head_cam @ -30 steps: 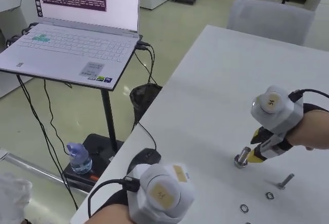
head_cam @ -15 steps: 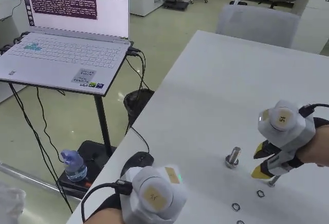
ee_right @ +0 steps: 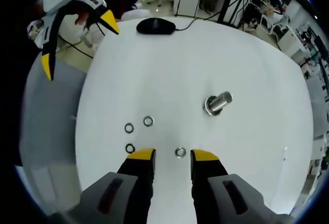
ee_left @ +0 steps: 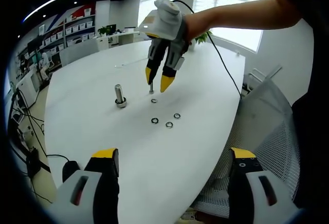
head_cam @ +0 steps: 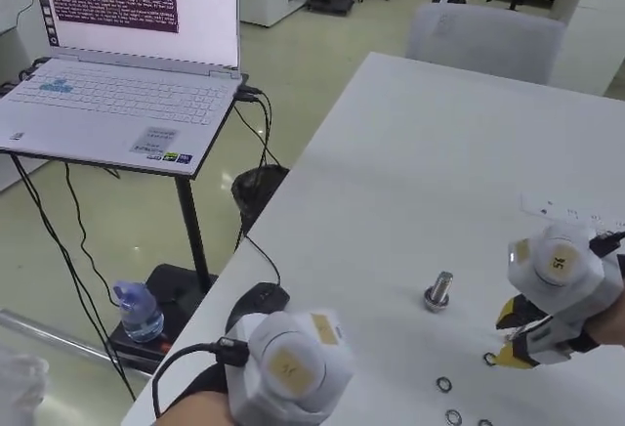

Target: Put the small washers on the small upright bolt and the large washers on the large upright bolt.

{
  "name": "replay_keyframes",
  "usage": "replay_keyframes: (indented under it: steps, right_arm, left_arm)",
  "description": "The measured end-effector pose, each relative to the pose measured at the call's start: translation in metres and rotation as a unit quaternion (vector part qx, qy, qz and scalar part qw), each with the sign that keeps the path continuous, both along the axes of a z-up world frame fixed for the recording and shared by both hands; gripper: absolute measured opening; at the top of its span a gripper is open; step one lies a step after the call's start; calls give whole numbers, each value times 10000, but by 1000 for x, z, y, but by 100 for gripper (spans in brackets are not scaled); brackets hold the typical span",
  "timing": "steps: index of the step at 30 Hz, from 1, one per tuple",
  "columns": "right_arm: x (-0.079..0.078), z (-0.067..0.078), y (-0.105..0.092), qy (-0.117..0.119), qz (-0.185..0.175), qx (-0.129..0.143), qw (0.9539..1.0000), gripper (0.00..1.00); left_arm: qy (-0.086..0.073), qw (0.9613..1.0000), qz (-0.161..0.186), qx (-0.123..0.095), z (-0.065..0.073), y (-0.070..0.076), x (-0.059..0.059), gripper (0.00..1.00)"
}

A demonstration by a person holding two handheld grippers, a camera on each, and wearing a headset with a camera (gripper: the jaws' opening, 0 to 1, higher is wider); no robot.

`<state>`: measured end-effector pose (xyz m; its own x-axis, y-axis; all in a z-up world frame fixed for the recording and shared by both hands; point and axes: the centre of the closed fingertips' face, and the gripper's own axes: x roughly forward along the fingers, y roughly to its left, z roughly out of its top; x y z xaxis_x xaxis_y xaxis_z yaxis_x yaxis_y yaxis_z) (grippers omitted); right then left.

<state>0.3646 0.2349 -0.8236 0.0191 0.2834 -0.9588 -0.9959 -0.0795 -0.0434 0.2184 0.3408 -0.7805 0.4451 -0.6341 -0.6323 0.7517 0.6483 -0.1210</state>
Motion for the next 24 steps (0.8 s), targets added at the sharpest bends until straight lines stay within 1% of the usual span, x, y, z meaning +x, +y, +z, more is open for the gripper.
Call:
replay_keyframes:
  steps: [4,6,9,12,17,24]
  right_arm:
    - [2,-7,-1,1,10,-35,10000,26]
    - [4,-12,-2,-5,-7,-11,10000,26]
    - [5,-19,-4,4,-31,-23,10000,25]
    - [7,-24,-5,-42,-7,-48,10000,24]
    - [13,-34,-8,-82,-98,-78,9999,22]
    - [13,-43,-10,-88,-92,-142,9998,21]
  left_arm:
    - [-11,10000,2,-67,0,0,2,87]
    - [19,10000,2,-43,-4,2,3,87]
    - [17,10000,-2,-50,-4,2,3,87]
    - [-34,10000,18,-61,-2,1,5,88]
    - [-13,10000,3,-51,-5,-1,5,87]
    - [12,10000,-26,-41,-6,0,5,87]
